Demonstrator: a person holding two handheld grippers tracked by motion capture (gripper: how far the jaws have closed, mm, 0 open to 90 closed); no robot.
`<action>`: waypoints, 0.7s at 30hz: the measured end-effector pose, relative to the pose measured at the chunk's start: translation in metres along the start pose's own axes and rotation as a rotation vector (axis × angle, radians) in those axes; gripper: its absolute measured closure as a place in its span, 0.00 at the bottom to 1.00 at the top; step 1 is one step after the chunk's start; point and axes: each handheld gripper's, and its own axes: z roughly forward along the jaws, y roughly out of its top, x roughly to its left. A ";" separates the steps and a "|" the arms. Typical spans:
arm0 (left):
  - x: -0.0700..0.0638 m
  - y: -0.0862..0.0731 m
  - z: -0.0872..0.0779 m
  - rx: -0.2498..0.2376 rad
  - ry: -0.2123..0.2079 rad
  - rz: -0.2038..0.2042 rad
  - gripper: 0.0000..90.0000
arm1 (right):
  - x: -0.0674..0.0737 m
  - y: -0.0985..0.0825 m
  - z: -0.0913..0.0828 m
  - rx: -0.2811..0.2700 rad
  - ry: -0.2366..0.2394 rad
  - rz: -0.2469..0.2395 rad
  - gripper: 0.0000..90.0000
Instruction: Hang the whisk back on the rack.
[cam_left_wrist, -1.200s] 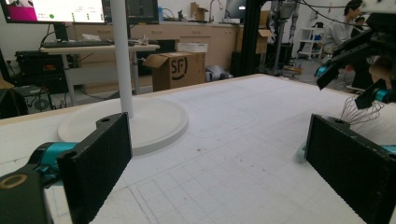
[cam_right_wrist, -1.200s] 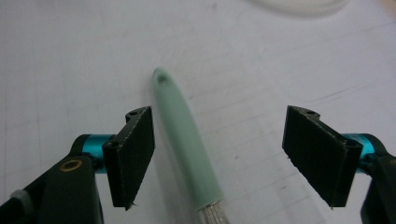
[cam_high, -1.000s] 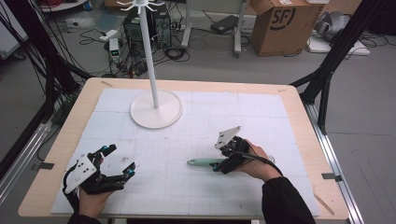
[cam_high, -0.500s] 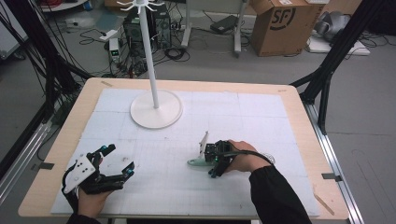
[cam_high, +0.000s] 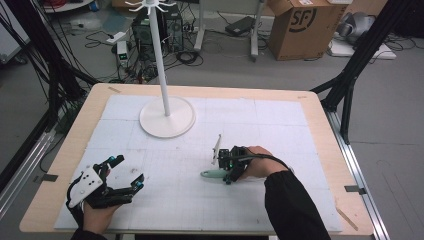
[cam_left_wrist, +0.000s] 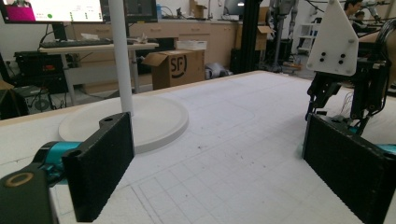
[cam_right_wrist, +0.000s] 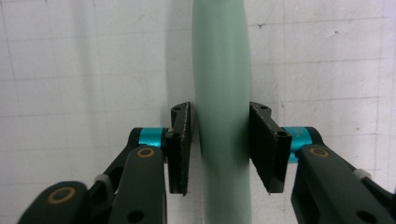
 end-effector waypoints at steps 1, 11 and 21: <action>0.000 0.000 0.000 0.002 0.000 0.002 0.11 | 0.001 0.001 0.000 0.002 -0.004 -0.005 0.72; 0.000 0.001 -0.001 -0.010 0.010 0.010 0.11 | 0.010 0.002 -0.005 -0.023 -0.069 -0.051 0.76; 0.002 0.000 -0.005 -0.012 0.027 0.002 0.11 | 0.005 -0.012 -0.043 -0.287 -0.105 0.009 0.76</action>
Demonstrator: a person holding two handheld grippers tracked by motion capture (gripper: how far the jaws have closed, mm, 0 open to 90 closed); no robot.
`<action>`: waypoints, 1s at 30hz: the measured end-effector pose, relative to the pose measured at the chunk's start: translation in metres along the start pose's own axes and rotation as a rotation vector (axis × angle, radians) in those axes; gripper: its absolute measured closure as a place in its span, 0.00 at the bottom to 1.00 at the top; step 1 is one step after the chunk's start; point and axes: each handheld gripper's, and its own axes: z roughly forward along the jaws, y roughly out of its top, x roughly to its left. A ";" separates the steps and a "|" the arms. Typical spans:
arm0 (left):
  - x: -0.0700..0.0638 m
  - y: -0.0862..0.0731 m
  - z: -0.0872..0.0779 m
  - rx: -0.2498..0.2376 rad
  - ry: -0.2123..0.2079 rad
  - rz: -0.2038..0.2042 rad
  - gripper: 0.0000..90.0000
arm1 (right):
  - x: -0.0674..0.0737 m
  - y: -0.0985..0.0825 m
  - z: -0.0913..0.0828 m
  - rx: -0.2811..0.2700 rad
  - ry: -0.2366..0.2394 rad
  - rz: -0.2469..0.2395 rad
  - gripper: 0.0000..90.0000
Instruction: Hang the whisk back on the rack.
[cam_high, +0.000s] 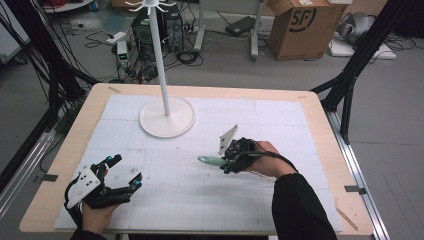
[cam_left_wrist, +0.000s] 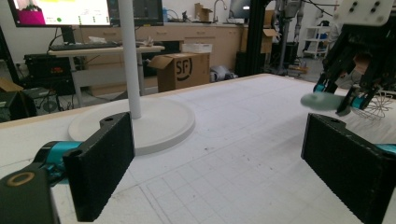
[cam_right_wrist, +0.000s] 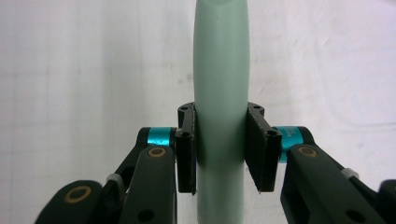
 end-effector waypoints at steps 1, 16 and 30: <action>0.000 0.000 -0.001 -0.001 0.005 0.001 0.11 | 0.000 0.001 -0.005 -0.021 0.002 0.000 0.76; -0.001 0.000 -0.003 -0.004 0.011 -0.001 0.12 | -0.009 0.015 -0.070 -0.446 -0.052 0.054 0.76; 0.002 0.001 -0.007 -0.025 0.017 -0.013 0.12 | -0.021 0.064 -0.111 -0.629 -0.101 0.072 0.76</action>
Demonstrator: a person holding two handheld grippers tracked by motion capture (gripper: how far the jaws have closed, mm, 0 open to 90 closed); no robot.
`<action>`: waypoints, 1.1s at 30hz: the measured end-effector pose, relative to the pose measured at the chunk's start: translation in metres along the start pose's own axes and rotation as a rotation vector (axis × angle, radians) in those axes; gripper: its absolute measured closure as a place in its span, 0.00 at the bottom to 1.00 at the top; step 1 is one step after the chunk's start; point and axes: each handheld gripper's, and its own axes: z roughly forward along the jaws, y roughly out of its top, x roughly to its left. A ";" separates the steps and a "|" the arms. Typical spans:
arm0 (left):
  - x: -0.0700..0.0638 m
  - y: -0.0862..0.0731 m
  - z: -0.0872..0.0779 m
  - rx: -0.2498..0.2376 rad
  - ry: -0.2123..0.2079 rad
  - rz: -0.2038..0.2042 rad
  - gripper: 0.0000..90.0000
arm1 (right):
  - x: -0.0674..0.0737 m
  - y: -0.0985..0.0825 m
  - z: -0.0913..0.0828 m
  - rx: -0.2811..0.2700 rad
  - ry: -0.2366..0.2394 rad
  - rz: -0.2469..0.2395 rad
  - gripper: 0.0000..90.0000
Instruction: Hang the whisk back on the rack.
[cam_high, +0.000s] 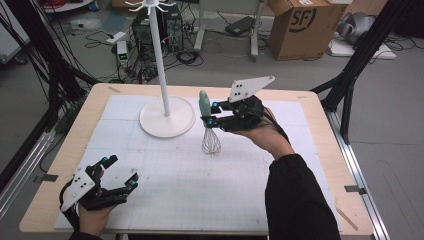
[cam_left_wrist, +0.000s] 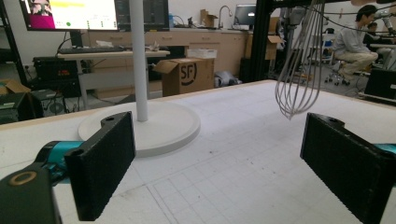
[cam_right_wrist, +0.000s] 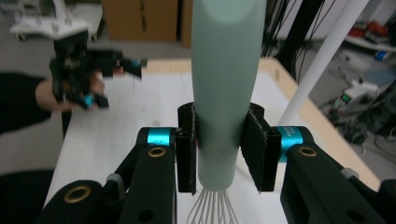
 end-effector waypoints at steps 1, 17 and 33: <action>0.000 0.000 0.000 0.000 0.001 0.000 0.12 | -0.001 0.004 0.000 -0.020 -0.004 0.004 0.76; 0.001 0.003 -0.013 -0.021 0.016 -0.004 0.12 | -0.026 0.054 0.008 -0.120 -0.113 0.068 0.76; 0.000 0.005 -0.021 -0.032 0.013 0.001 0.12 | -0.073 0.091 0.035 -0.134 -0.136 0.100 0.76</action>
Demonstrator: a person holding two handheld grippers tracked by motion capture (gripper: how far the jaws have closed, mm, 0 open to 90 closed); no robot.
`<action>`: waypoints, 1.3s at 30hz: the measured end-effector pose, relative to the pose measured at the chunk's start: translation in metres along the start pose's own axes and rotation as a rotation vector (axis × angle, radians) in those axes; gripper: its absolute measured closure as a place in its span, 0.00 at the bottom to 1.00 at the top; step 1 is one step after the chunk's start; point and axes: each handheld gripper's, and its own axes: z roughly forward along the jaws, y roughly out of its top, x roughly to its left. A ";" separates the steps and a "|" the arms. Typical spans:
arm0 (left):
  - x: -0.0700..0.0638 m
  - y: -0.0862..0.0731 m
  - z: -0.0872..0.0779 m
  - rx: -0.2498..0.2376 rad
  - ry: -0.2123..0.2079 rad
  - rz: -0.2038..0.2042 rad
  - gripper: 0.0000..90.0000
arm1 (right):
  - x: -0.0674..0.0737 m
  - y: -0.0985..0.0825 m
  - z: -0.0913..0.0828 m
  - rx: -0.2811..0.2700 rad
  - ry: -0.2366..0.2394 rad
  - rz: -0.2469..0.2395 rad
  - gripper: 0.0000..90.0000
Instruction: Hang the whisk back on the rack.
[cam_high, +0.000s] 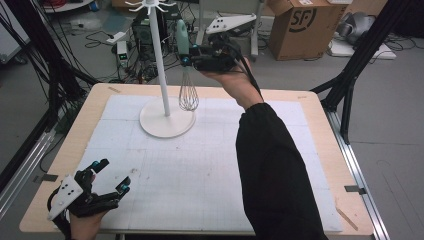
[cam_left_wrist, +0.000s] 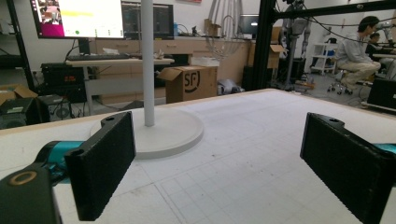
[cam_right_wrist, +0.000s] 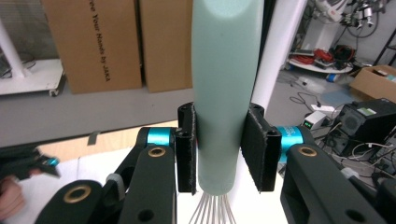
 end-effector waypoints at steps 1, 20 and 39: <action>-0.001 0.000 0.000 -0.001 -0.003 0.000 0.12 | -0.002 0.001 0.002 -0.002 0.000 0.001 0.76; -0.003 0.001 0.003 -0.002 -0.017 0.011 0.12 | -0.030 0.019 0.033 0.020 -0.016 0.032 0.76; -0.001 0.001 0.002 -0.008 -0.016 0.008 0.12 | -0.039 0.022 0.050 0.032 -0.013 0.046 0.76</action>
